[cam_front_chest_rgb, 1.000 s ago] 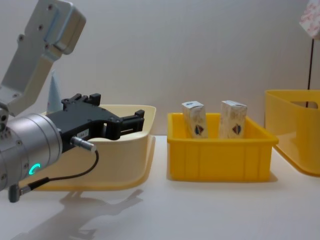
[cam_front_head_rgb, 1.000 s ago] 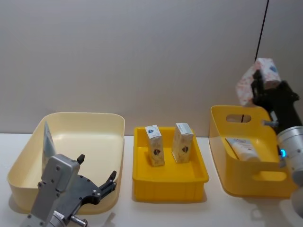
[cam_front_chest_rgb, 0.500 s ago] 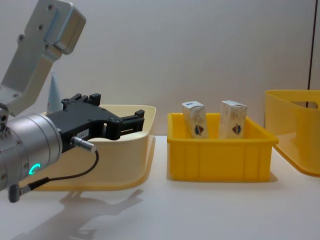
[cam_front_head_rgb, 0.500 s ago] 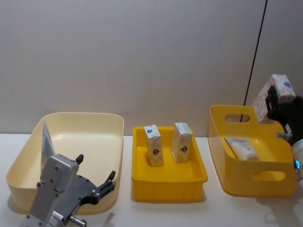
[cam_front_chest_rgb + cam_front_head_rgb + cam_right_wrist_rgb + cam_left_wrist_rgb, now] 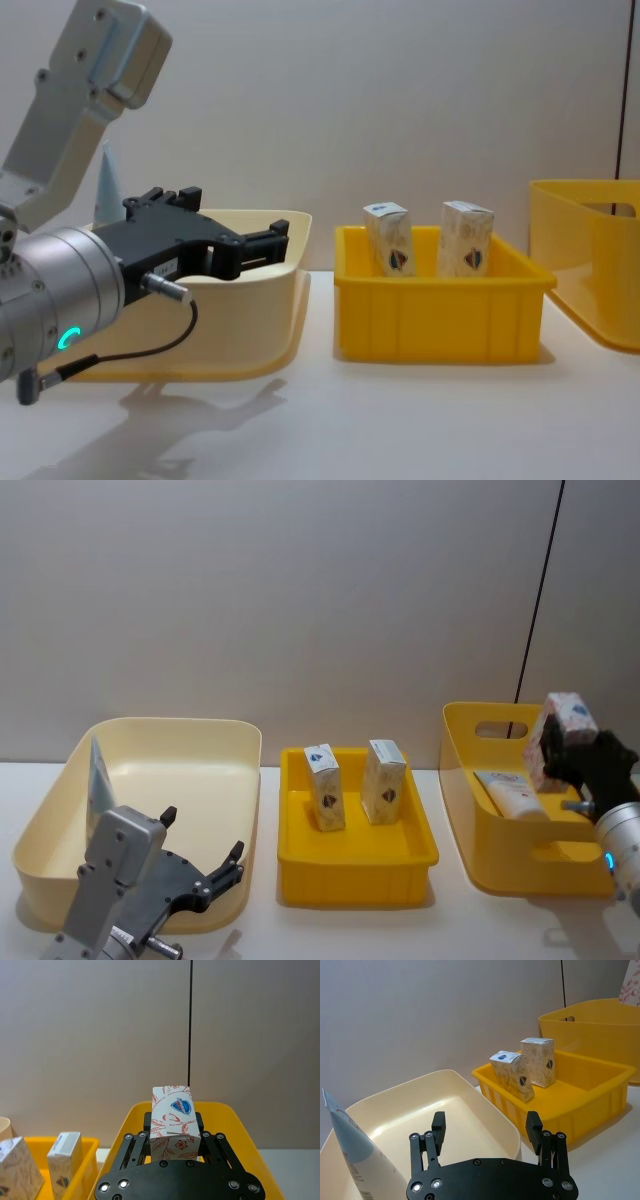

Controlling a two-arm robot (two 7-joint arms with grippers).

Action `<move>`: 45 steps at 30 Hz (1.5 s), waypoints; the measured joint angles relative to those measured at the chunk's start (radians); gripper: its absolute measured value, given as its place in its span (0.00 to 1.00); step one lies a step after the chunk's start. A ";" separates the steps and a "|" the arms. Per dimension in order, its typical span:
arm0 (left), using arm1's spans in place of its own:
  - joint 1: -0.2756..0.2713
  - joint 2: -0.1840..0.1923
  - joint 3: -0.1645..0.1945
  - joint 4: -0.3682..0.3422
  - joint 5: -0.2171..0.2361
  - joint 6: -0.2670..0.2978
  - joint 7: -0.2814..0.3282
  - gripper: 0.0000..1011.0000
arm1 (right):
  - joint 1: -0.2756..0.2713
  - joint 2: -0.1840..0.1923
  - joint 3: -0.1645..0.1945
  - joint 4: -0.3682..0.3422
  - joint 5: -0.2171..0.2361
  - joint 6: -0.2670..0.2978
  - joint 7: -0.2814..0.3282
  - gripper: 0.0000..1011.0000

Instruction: Bimanual collaborative sorting of washing and personal care products

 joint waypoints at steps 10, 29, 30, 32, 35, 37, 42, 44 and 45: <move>0.000 0.000 0.000 0.000 0.000 0.000 0.000 0.99 | 0.012 -0.010 -0.023 0.054 -0.037 0.026 -0.015 0.42; 0.000 0.000 0.000 0.000 0.000 0.000 0.000 0.99 | 0.022 -0.019 -0.038 0.093 -0.067 0.039 -0.027 0.85; 0.000 0.000 0.000 0.000 0.000 0.000 0.000 0.99 | 0.022 -0.020 -0.038 0.094 -0.067 0.039 -0.027 0.90; 0.000 0.000 0.000 0.000 0.000 0.000 0.000 0.99 | 0.022 -0.020 -0.039 0.095 -0.069 0.040 -0.028 0.93; 0.000 0.000 0.000 0.000 0.000 0.000 0.000 0.99 | 0.023 -0.021 -0.039 0.096 -0.069 0.040 -0.028 0.99; 0.000 0.000 0.000 0.000 0.000 0.000 0.000 0.99 | 0.023 -0.022 -0.038 0.096 -0.069 0.038 -0.027 0.99; 0.000 0.000 0.000 0.000 0.000 0.000 0.000 0.99 | 0.017 -0.025 -0.030 0.086 -0.060 0.020 -0.014 0.99; 0.000 0.000 0.000 0.000 0.000 0.000 0.000 0.99 | 0.012 -0.026 -0.025 0.077 -0.050 0.004 -0.002 0.99; 0.000 0.000 0.000 0.000 0.000 0.000 0.000 0.99 | 0.010 -0.026 -0.023 0.073 -0.046 -0.001 0.002 0.99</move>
